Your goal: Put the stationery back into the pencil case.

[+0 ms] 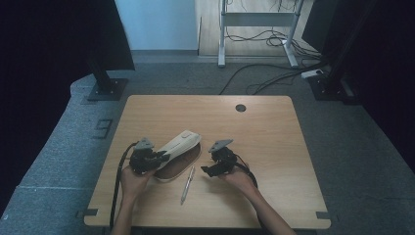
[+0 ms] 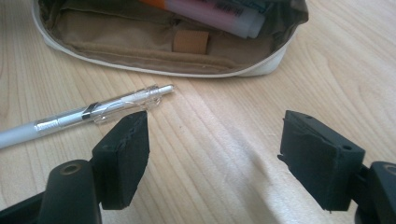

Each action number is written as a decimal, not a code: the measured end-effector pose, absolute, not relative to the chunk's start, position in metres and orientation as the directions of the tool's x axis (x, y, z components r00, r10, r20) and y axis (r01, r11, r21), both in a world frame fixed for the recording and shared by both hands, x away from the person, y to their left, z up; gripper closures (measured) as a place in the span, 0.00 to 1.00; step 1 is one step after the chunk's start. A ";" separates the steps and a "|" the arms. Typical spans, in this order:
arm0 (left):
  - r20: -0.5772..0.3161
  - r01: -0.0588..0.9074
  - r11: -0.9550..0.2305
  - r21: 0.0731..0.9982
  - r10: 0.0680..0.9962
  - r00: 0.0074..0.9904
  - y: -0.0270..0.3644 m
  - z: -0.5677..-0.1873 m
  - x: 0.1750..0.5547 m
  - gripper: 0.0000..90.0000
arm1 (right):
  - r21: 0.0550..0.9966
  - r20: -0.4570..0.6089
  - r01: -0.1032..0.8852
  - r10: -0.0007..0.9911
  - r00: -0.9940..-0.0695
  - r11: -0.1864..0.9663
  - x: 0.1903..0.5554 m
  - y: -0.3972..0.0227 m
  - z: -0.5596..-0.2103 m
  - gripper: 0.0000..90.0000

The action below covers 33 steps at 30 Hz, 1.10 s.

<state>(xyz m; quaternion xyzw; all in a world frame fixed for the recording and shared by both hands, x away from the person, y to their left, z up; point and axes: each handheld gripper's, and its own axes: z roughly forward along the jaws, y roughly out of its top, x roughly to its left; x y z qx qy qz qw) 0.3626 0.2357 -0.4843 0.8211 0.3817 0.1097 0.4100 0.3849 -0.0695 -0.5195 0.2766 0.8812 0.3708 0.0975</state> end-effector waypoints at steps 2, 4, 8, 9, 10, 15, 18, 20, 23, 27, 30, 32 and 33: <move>-0.133 0.537 -0.373 0.757 0.717 0.684 0.236 -0.484 0.363 0.83 | 0.709 0.032 0.411 0.556 -0.831 0.574 0.383 -0.067 -0.520 0.26; -0.134 0.537 -0.373 0.756 0.716 0.685 0.236 -0.485 0.363 0.83 | 0.712 0.033 0.411 0.557 -0.830 0.570 0.381 -0.064 -0.520 0.24; -0.135 0.538 -0.372 0.757 0.716 0.685 0.236 -0.485 0.363 0.83 | 0.717 0.037 0.407 0.552 -0.833 0.567 0.377 -0.054 -0.521 0.22; -0.134 0.537 -0.372 0.757 0.716 0.685 0.236 -0.485 0.363 0.83 | 0.717 0.037 0.405 0.550 -0.834 0.567 0.375 -0.051 -0.522 0.21; -0.135 0.538 -0.372 0.757 0.716 0.685 0.236 -0.485 0.363 0.83 | 0.717 0.034 0.404 0.551 -0.834 0.568 0.375 -0.048 -0.523 0.20; -0.136 0.538 -0.373 0.756 0.715 0.686 0.236 -0.485 0.363 0.83 | 0.713 0.032 0.401 0.545 -0.838 0.575 0.371 -0.037 -0.528 0.16; -0.135 0.539 -0.374 0.755 0.716 0.685 0.235 -0.485 0.363 0.83 | 0.708 0.030 0.396 0.536 -0.844 0.585 0.367 -0.030 -0.530 0.15; -0.136 0.539 -0.373 0.755 0.716 0.685 0.235 -0.485 0.363 0.83 | 0.708 0.027 0.393 0.534 -0.845 0.587 0.365 -0.026 -0.530 0.14; -0.136 0.540 -0.373 0.755 0.716 0.685 0.235 -0.485 0.363 0.83 | 0.711 0.022 0.388 0.533 -0.846 0.587 0.362 -0.020 -0.530 0.11; -0.134 0.539 -0.375 0.754 0.715 0.686 0.235 -0.485 0.363 0.83 | 0.709 0.010 0.377 0.527 -0.850 0.596 0.357 -0.012 -0.529 0.08; -0.133 0.538 -0.375 0.755 0.717 0.685 0.234 -0.485 0.362 0.83 | 0.705 -0.005 0.374 0.532 -0.847 0.603 0.353 -0.003 -0.530 0.04; -0.133 0.539 -0.375 0.755 0.717 0.685 0.234 -0.485 0.362 0.83 | 0.705 -0.022 0.375 0.548 -0.836 0.602 0.352 0.001 -0.532 0.00; -0.133 0.539 -0.374 0.755 0.717 0.685 0.234 -0.485 0.362 0.83 | 0.701 -0.025 0.377 0.550 -0.835 0.605 0.351 0.003 -0.533 0.00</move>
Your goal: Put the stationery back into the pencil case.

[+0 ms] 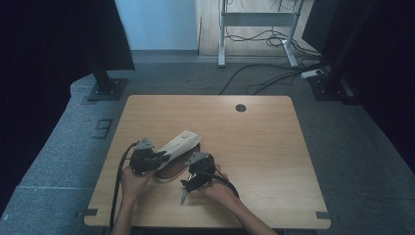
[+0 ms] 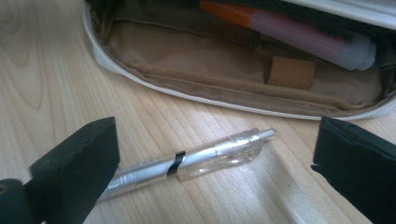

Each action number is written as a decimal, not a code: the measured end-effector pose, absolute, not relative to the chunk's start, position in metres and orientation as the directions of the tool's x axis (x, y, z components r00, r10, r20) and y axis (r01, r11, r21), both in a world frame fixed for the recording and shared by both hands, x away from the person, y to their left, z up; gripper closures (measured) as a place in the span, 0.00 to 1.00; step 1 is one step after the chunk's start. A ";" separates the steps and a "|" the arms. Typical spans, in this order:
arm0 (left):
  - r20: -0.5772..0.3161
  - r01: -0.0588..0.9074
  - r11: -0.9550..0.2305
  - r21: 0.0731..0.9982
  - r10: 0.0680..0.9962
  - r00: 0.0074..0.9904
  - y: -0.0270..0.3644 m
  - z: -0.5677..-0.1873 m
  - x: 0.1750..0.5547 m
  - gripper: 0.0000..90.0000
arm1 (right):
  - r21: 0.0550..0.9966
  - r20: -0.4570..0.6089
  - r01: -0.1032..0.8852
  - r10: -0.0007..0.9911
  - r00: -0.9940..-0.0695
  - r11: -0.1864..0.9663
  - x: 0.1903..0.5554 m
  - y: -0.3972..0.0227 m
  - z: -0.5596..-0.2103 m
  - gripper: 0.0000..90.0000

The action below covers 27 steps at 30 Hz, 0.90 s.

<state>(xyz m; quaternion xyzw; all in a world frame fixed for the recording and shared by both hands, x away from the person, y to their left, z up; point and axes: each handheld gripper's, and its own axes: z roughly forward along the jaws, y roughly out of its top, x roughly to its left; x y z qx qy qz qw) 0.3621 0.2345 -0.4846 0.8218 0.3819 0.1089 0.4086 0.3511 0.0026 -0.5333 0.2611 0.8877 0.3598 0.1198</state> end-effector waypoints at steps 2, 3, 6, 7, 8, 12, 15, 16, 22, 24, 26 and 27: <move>-0.132 0.539 -0.375 0.755 0.717 0.684 0.234 -0.485 0.362 0.83 | 0.690 -0.028 0.381 0.548 -0.836 0.616 0.350 0.006 -0.536 0.00; -0.132 0.539 -0.376 0.754 0.717 0.685 0.234 -0.485 0.362 0.83 | 0.687 -0.033 0.380 0.550 -0.835 0.619 0.349 0.007 -0.537 0.00; -0.132 0.539 -0.378 0.753 0.716 0.686 0.234 -0.485 0.362 0.83 | 0.674 -0.046 0.377 0.545 -0.837 0.636 0.347 0.010 -0.540 0.00; -0.131 0.538 -0.378 0.753 0.716 0.686 0.234 -0.485 0.362 0.83 | 0.670 -0.052 0.376 0.545 -0.836 0.641 0.346 0.010 -0.542 0.00; -0.130 0.539 -0.379 0.753 0.716 0.686 0.233 -0.485 0.362 0.83 | 0.670 -0.054 0.373 0.543 -0.838 0.642 0.346 0.010 -0.543 0.00; -0.130 0.539 -0.380 0.752 0.715 0.687 0.233 -0.485 0.362 0.83 | 0.669 -0.052 0.379 0.549 -0.834 0.640 0.343 0.009 -0.545 0.00; -0.130 0.539 -0.380 0.752 0.715 0.687 0.233 -0.485 0.362 0.83 | 0.668 -0.052 0.386 0.557 -0.829 0.636 0.342 0.006 -0.544 0.00; -0.130 0.539 -0.380 0.752 0.715 0.687 0.232 -0.485 0.362 0.83 | 0.667 -0.052 0.387 0.558 -0.828 0.637 0.341 0.006 -0.544 0.01; -0.130 0.538 -0.382 0.751 0.714 0.688 0.232 -0.486 0.362 0.83 | 0.663 -0.049 0.383 0.548 -0.835 0.644 0.341 0.004 -0.544 0.01; -0.130 0.539 -0.382 0.751 0.714 0.688 0.232 -0.486 0.362 0.83 | 0.660 -0.041 0.388 0.546 -0.836 0.643 0.342 0.002 -0.544 0.03; -0.131 0.539 -0.381 0.751 0.714 0.688 0.232 -0.486 0.362 0.83 | 0.655 -0.037 0.383 0.534 -0.845 0.651 0.342 0.000 -0.544 0.04; -0.130 0.538 -0.382 0.751 0.714 0.688 0.232 -0.486 0.362 0.83 | 0.655 -0.039 0.384 0.536 -0.843 0.651 0.343 -0.002 -0.544 0.05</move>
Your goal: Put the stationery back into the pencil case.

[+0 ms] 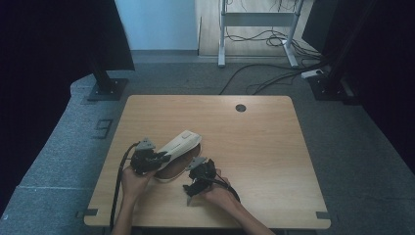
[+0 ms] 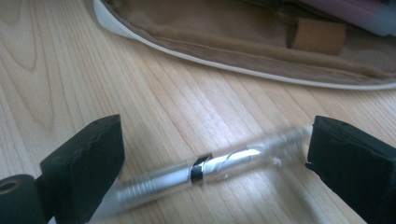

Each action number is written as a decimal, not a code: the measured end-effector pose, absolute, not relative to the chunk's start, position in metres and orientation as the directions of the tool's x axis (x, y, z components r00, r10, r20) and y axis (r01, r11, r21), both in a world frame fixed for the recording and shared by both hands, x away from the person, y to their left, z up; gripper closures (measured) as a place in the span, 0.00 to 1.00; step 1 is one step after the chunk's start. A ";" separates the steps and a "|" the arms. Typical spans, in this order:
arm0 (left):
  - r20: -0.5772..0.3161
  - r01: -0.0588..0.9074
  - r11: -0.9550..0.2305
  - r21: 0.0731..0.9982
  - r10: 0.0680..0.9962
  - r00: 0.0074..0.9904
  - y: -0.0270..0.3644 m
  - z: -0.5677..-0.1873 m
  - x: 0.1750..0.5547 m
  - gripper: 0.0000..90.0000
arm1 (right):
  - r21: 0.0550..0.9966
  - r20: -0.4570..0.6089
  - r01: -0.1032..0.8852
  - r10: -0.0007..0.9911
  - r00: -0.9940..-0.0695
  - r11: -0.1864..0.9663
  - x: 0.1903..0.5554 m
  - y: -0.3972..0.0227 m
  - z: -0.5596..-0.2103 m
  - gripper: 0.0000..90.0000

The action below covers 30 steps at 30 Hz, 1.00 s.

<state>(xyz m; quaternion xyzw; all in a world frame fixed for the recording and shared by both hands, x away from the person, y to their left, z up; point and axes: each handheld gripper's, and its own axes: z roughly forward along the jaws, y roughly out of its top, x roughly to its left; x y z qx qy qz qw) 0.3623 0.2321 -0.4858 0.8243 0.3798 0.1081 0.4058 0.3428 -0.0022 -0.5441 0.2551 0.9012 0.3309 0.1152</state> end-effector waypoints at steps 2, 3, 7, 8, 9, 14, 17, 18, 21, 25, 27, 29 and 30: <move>-0.131 0.539 -0.383 0.750 0.714 0.688 0.232 -0.486 0.362 0.83 | 0.655 -0.033 0.387 0.536 -0.844 0.649 0.343 -0.007 -0.543 0.09; -0.130 0.540 -0.383 0.750 0.714 0.688 0.232 -0.486 0.362 0.83 | 0.655 -0.028 0.389 0.535 -0.844 0.648 0.343 -0.009 -0.543 0.11; -0.131 0.540 -0.383 0.750 0.713 0.688 0.232 -0.486 0.362 0.83 | 0.651 -0.025 0.395 0.538 -0.842 0.648 0.342 -0.019 -0.542 0.15; -0.132 0.540 -0.382 0.750 0.714 0.688 0.232 -0.486 0.362 0.83 | 0.649 -0.025 0.400 0.544 -0.839 0.647 0.341 -0.020 -0.541 0.15; -0.131 0.540 -0.383 0.750 0.713 0.688 0.232 -0.486 0.362 0.83 | 0.649 -0.028 0.400 0.545 -0.838 0.648 0.341 -0.022 -0.541 0.15; -0.131 0.540 -0.384 0.749 0.713 0.689 0.232 -0.486 0.362 0.83 | 0.649 -0.047 0.392 0.549 -0.834 0.652 0.337 -0.026 -0.540 0.15; -0.131 0.540 -0.385 0.748 0.712 0.690 0.232 -0.486 0.362 0.83 | 0.647 -0.049 0.394 0.552 -0.833 0.653 0.338 -0.027 -0.540 0.13; -0.130 0.540 -0.386 0.748 0.712 0.690 0.232 -0.486 0.362 0.83 | 0.645 -0.050 0.397 0.555 -0.831 0.653 0.338 -0.027 -0.540 0.12; -0.130 0.540 -0.386 0.748 0.712 0.690 0.232 -0.486 0.363 0.83 | 0.645 -0.054 0.406 0.569 -0.821 0.647 0.337 -0.029 -0.539 0.11; -0.128 0.539 -0.389 0.747 0.712 0.691 0.231 -0.486 0.362 0.83 | 0.645 -0.048 0.427 0.591 -0.805 0.634 0.332 -0.032 -0.537 0.11; -0.127 0.538 -0.390 0.747 0.711 0.691 0.231 -0.486 0.362 0.83 | 0.641 -0.038 0.432 0.589 -0.808 0.635 0.329 -0.032 -0.538 0.14; -0.126 0.538 -0.390 0.747 0.712 0.691 0.231 -0.486 0.362 0.83 | 0.637 -0.046 0.437 0.597 -0.801 0.635 0.327 -0.031 -0.539 0.14; -0.126 0.538 -0.390 0.747 0.712 0.691 0.231 -0.486 0.362 0.83 | 0.636 -0.038 0.443 0.599 -0.800 0.632 0.326 -0.031 -0.539 0.15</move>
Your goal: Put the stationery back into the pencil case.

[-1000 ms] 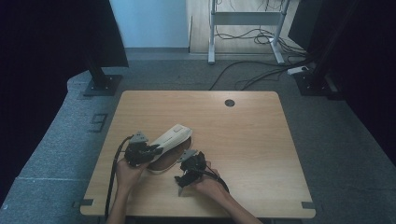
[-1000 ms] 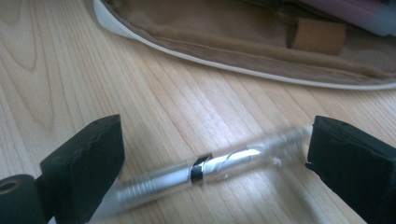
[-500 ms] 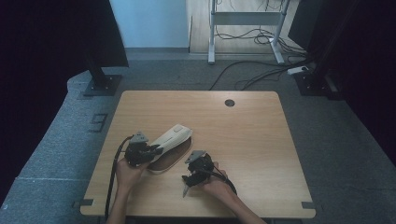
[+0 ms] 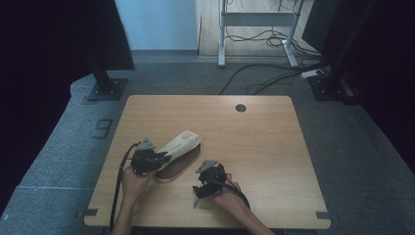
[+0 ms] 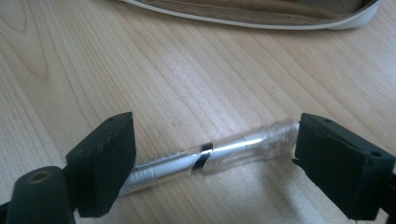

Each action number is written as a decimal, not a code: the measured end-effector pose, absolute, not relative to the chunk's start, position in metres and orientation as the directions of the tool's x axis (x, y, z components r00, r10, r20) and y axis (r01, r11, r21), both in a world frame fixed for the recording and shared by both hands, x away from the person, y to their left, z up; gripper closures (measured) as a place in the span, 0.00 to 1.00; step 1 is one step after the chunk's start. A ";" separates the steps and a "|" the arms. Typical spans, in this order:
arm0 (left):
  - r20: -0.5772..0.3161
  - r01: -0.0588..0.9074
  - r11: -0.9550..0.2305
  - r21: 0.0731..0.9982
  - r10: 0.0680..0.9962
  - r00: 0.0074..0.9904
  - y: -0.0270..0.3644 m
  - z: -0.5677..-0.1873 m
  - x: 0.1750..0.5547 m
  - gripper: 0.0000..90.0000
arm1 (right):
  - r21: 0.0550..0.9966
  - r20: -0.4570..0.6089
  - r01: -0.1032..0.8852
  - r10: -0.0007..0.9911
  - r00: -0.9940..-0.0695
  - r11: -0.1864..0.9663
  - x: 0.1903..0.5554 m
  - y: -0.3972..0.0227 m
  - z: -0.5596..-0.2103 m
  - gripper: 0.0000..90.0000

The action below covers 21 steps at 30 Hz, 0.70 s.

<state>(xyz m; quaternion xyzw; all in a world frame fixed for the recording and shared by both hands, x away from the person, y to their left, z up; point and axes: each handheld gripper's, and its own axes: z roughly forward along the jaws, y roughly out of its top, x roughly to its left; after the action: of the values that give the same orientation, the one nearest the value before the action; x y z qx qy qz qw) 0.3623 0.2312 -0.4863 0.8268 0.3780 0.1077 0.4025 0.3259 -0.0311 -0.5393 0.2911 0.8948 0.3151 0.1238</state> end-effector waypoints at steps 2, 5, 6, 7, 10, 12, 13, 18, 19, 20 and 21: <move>-0.127 0.539 -0.391 0.747 0.711 0.692 0.231 -0.486 0.362 0.83 | 0.638 -0.027 0.445 0.596 -0.802 0.629 0.325 -0.030 -0.540 0.20; -0.127 0.538 -0.390 0.747 0.711 0.692 0.231 -0.486 0.362 0.83 | 0.642 0.006 0.438 0.567 -0.824 0.630 0.322 -0.029 -0.538 0.40; -0.127 0.539 -0.390 0.747 0.711 0.692 0.231 -0.486 0.362 0.83 | 0.640 0.006 0.436 0.563 -0.826 0.632 0.322 -0.028 -0.537 0.42; -0.126 0.538 -0.391 0.747 0.711 0.692 0.231 -0.486 0.362 0.83 | 0.638 0.007 0.437 0.562 -0.827 0.634 0.322 -0.028 -0.536 0.44; -0.125 0.538 -0.392 0.746 0.711 0.692 0.231 -0.486 0.362 0.83 | 0.633 0.009 0.443 0.566 -0.824 0.635 0.322 -0.028 -0.535 0.48; -0.127 0.538 -0.391 0.747 0.711 0.692 0.231 -0.486 0.362 0.83 | 0.629 0.014 0.446 0.565 -0.825 0.637 0.322 -0.028 -0.534 0.54; -0.127 0.538 -0.390 0.747 0.711 0.692 0.231 -0.486 0.362 0.83 | 0.629 0.018 0.447 0.563 -0.826 0.636 0.322 -0.028 -0.533 0.58; -0.124 0.537 -0.393 0.747 0.711 0.693 0.231 -0.486 0.362 0.83 | 0.619 0.009 0.437 0.551 -0.835 0.653 0.321 -0.025 -0.530 0.69; -0.124 0.537 -0.393 0.747 0.710 0.693 0.231 -0.486 0.362 0.83 | 0.615 0.009 0.437 0.548 -0.836 0.656 0.321 -0.025 -0.530 0.70; -0.126 0.538 -0.392 0.746 0.710 0.693 0.231 -0.486 0.362 0.83 | 0.614 0.013 0.436 0.544 -0.839 0.658 0.321 -0.025 -0.529 0.72; -0.126 0.538 -0.392 0.746 0.710 0.693 0.231 -0.486 0.362 0.83 | 0.615 0.009 0.433 0.542 -0.840 0.660 0.320 -0.025 -0.528 0.74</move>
<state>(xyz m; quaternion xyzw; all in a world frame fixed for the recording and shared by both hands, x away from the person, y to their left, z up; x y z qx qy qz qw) 0.3623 0.2313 -0.4863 0.8274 0.3770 0.1072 0.4022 0.3203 -0.0245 -0.5285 0.2688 0.9067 0.3129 0.0876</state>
